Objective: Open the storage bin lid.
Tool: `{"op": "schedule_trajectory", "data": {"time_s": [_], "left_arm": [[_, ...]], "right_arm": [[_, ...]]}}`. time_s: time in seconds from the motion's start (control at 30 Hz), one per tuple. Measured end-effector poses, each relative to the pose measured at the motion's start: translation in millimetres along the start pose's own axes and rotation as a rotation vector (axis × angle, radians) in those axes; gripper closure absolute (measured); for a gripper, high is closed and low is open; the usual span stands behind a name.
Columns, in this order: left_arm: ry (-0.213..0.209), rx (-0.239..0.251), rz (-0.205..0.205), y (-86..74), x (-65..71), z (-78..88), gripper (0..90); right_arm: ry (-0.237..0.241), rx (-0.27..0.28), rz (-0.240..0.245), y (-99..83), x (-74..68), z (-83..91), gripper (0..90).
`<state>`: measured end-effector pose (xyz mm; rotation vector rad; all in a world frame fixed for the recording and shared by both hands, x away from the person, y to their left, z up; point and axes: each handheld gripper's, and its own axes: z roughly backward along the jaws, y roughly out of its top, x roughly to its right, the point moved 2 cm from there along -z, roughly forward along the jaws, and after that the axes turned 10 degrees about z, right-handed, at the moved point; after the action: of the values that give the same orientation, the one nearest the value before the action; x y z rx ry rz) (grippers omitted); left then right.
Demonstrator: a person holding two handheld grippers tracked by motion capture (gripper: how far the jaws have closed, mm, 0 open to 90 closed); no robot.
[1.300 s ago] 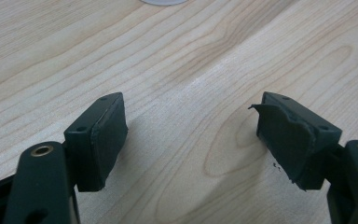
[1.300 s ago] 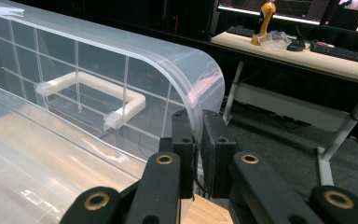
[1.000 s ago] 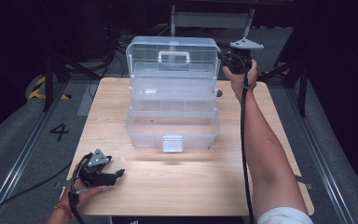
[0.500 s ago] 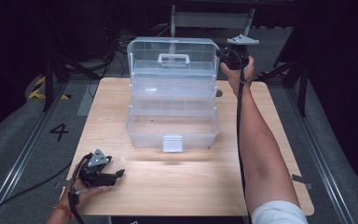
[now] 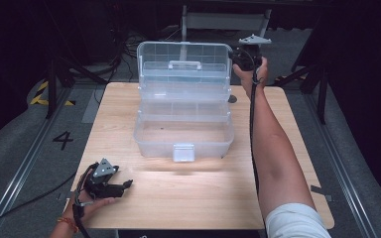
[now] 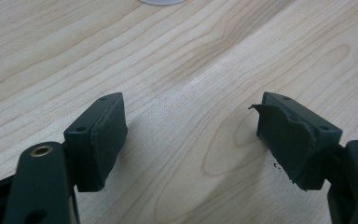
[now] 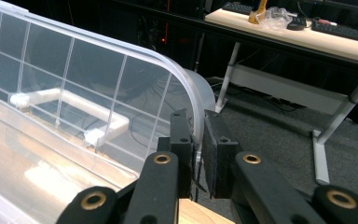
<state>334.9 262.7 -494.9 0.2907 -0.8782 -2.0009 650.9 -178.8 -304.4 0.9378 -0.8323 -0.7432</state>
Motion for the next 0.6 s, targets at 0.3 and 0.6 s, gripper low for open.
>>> {"op": "schedule_trajectory", "data": {"time_s": [0.3,0.6], "left_arm": [[0.0,0.0,0.001,0.0,0.0,0.0,24.6],[0.002,0.0,0.002,-0.1,0.2,0.1,24.5]], "right_arm": [[-0.017,-0.02,0.008,-1.4,0.8,-11.9,83.5],[-0.032,-0.03,0.014,-1.4,-0.4,-14.5,83.3]]}}
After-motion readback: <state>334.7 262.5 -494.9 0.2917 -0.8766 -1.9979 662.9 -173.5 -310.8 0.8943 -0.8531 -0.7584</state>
